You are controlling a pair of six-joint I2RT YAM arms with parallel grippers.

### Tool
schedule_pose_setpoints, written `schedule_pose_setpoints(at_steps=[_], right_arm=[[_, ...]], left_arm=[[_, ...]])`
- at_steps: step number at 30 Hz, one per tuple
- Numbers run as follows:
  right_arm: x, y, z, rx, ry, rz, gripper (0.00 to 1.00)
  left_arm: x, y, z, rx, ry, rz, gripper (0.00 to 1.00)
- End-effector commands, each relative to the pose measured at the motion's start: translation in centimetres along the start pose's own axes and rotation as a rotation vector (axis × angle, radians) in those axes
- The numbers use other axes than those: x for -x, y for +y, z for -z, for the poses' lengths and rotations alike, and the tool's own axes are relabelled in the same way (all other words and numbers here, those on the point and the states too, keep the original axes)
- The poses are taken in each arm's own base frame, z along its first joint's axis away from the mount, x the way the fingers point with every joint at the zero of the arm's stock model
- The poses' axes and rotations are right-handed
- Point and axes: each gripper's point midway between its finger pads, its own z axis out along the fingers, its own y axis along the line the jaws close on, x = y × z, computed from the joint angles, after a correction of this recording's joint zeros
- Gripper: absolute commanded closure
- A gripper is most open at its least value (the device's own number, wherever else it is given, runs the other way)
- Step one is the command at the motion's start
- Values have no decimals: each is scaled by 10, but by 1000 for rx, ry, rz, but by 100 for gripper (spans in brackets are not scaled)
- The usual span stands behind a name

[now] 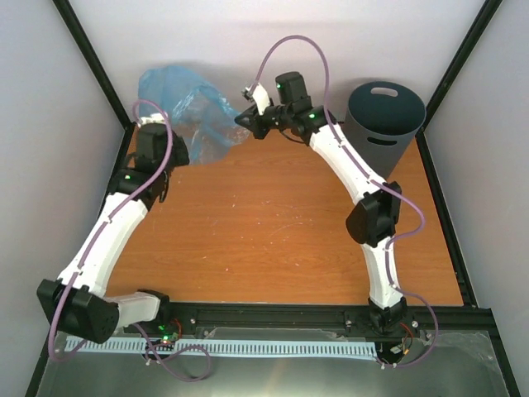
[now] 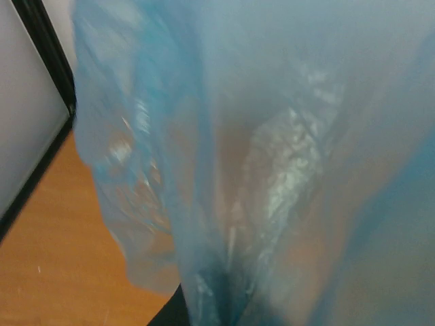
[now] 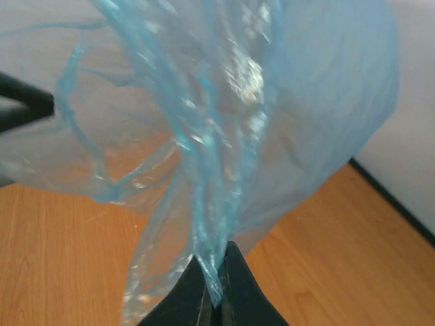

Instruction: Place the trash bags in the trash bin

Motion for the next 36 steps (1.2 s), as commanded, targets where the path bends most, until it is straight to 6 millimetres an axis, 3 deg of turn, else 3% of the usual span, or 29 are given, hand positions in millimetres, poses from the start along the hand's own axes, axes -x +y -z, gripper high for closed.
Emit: schedule_pose_setpoints(at_steps=[1,4,7,10,13,18,20,26,29,36], right_arm=[[-46,-2,-32,53,83,-52,95],[-82,-5,-46,62,156,-88,89],[-99,8,-35,97,224,-110,62],[-110,21,-3,89,271,-111,34],[-107,28,38,46,295,-94,24],[-93,4,113,-120,295,-99,22],[-83,-24,152,-256,286,-89,24],[-64,-78,235,-528,240,-93,30],[-69,-98,253,-628,275,-99,33],[-96,-127,256,-692,382,-164,42]], left_arm=[[-57,-1,-23,-15,146,5,99],[-93,4,-28,-7,225,5,99],[-114,10,-26,0,261,-13,99],[-135,16,-24,7,289,-32,99],[-151,17,-23,-9,308,-39,99],[-159,8,-19,-80,315,-44,99],[-157,4,-18,-103,308,-48,99],[-150,-4,-10,-159,283,-36,99],[-148,-6,-7,-174,273,-30,99],[-149,-10,-4,-208,270,-25,99]])
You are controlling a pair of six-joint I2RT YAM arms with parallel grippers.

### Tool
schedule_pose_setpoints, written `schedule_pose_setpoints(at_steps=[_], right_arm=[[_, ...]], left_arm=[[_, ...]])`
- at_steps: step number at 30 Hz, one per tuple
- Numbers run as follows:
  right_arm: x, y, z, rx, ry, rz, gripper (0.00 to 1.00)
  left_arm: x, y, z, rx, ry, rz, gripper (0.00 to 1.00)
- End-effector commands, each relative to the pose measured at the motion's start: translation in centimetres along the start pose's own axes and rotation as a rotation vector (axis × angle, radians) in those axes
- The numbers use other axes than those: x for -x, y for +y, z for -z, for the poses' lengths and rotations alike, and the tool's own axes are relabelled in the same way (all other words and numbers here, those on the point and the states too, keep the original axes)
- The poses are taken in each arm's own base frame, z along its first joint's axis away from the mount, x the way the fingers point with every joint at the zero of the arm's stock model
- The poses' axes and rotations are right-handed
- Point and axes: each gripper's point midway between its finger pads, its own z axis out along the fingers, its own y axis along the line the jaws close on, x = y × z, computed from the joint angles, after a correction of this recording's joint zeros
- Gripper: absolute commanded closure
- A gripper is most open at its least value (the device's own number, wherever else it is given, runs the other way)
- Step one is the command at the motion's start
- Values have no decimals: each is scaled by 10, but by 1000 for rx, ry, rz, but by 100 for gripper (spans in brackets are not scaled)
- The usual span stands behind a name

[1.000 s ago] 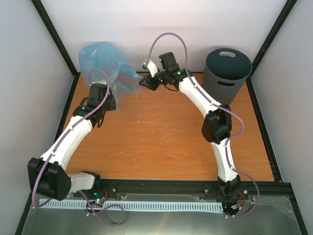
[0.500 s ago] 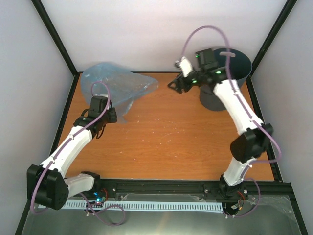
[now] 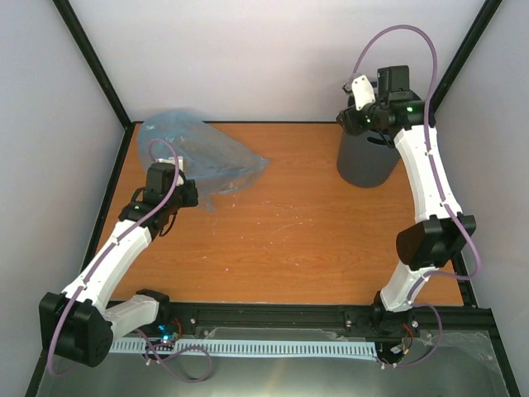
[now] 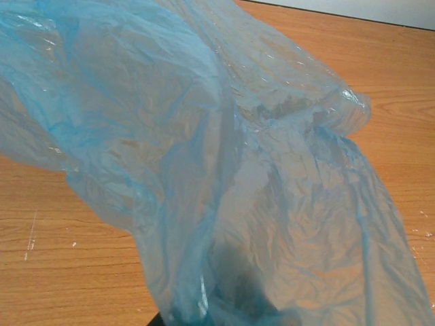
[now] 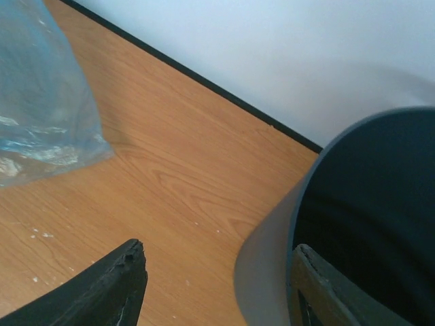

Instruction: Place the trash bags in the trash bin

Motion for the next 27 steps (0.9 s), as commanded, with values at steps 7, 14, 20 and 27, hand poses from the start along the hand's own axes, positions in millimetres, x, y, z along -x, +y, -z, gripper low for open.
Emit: schedule_pose_setpoints(at_steps=[7,14,20,27], right_arm=[[-19,-39,-22,-105,91,-42,45],[-22,-54,-35,-99,117,-55,54],[-20,-52,-39,-65,123,-48,63],[-28,-39,-41,5,149,-55,71]], left_arm=[[5,-9,2,-59,-23,-17,99],[7,-10,4,-61,-31,-21,99],[5,-9,2,-60,-24,-21,99],[6,-9,3,-58,-27,-21,99]])
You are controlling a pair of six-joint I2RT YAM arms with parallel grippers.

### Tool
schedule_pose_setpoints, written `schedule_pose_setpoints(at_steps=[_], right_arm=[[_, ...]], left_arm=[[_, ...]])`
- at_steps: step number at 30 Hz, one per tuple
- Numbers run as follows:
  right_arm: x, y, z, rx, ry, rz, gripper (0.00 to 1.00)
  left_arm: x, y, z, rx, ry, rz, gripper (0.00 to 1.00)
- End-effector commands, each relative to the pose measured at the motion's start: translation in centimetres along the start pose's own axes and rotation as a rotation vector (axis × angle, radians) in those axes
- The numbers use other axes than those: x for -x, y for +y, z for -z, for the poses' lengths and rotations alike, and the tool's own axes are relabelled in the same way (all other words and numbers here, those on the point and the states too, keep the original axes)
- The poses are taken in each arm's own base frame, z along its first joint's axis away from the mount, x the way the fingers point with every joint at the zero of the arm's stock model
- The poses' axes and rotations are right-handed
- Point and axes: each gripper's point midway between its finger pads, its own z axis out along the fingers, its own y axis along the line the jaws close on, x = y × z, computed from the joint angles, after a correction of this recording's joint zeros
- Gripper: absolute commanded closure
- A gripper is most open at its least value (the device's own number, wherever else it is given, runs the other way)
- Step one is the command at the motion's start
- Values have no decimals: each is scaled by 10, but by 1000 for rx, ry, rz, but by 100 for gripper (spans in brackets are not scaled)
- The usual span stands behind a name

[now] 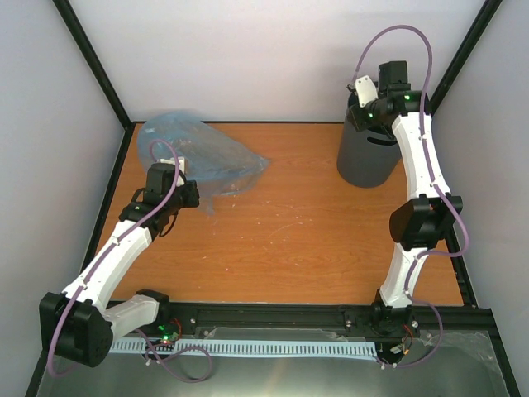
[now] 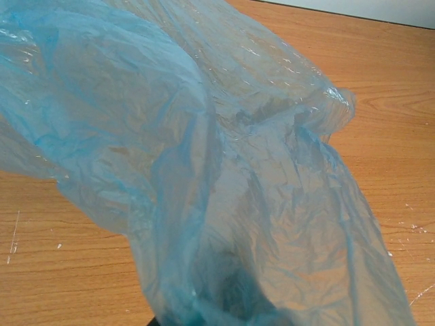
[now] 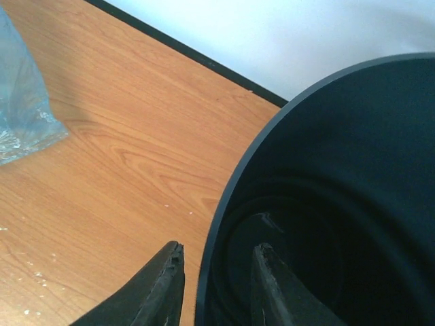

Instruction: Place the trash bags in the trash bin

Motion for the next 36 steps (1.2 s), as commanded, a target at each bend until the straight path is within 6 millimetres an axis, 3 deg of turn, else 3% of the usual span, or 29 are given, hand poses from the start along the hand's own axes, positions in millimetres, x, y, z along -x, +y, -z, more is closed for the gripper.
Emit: schedule_pose_setpoints(at_steps=[1,10,15,23,30,36], right_arm=[[-4,11,4,67,13,0,73],[-23,54,21,222,21,23,96],[-28,87,48,268,1,97,97],[-56,164,92,363,-24,275,97],[-94,214,103,442,18,363,97],[-103,257,134,571,-22,447,97]], left_arm=[[9,-2,4,-15,-35,-20,99],[11,-3,5,-21,-43,-22,99],[12,-3,7,-19,-50,-22,99],[13,-2,7,-11,-56,-21,99],[20,-5,13,-29,-86,-16,99],[31,-10,26,-53,-137,0,99]])
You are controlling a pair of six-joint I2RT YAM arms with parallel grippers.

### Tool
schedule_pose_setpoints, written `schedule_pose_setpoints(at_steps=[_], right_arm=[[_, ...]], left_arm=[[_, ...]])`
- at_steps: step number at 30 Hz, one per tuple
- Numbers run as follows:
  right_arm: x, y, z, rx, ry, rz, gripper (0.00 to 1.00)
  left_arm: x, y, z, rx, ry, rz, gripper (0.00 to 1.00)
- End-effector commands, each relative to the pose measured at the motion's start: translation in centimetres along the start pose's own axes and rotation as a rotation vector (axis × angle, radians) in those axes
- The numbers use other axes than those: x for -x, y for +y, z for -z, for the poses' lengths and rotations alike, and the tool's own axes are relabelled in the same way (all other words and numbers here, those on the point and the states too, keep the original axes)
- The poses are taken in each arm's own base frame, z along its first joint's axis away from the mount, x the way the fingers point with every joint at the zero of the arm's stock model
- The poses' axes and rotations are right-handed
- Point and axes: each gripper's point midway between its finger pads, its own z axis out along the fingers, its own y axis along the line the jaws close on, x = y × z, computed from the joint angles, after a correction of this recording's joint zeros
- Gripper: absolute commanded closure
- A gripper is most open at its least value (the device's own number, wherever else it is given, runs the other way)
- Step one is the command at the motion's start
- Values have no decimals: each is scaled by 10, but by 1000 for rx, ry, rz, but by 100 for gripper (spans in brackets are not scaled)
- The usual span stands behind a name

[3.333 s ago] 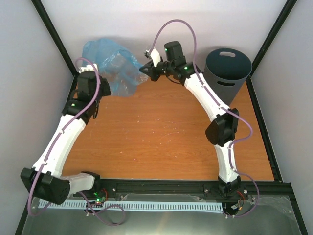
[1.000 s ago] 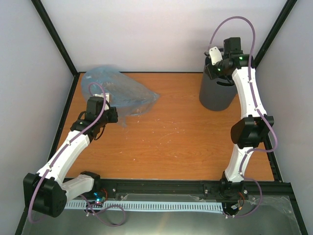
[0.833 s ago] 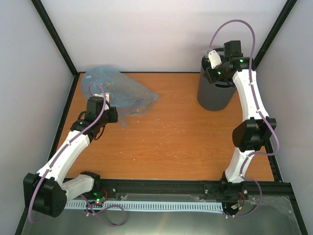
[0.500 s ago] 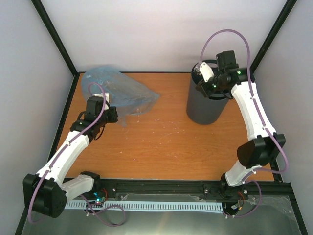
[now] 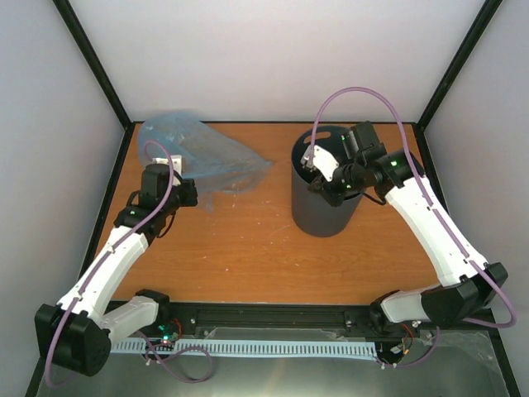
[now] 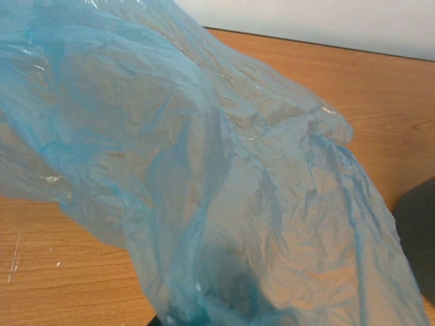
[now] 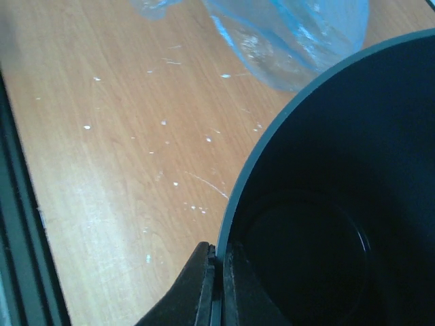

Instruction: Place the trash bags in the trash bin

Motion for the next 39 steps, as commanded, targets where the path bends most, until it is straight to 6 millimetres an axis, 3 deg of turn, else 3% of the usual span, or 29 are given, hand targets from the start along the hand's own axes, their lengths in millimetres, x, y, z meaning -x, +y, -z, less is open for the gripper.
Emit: schedule_pose_setpoints(at_steps=[1,6,7,10,13,16,20,27,30,33,36,39], right_arm=[[11,47,12,109,-50,86,97],[19,77,17,184,-96,148,96],[20,82,17,202,-103,158,89],[28,86,25,219,-132,181,50],[54,77,40,163,-202,195,36],[86,58,45,88,-267,184,35],[116,22,29,-31,-280,180,33],[160,-12,1,-88,-297,281,5],[184,-28,-6,-131,-315,299,2],[210,-60,-11,-250,-334,300,1],[223,-90,-19,-365,-346,272,0],[233,-106,-24,-384,-385,228,0]], left_arm=[[21,-5,14,-24,-85,5,99],[31,-7,24,-32,-112,14,99],[34,-9,27,-36,-120,19,99],[50,-14,44,-54,-165,26,99],[72,-18,63,-64,-227,29,99],[100,-29,84,-102,-291,31,99],[139,-47,113,-167,-366,19,99],[199,-74,174,-270,-490,9,99],[211,-83,196,-311,-522,1,99],[217,-89,212,-340,-532,-8,99],[220,-90,224,-347,-539,-16,99],[219,-92,232,-358,-545,-28,99]])
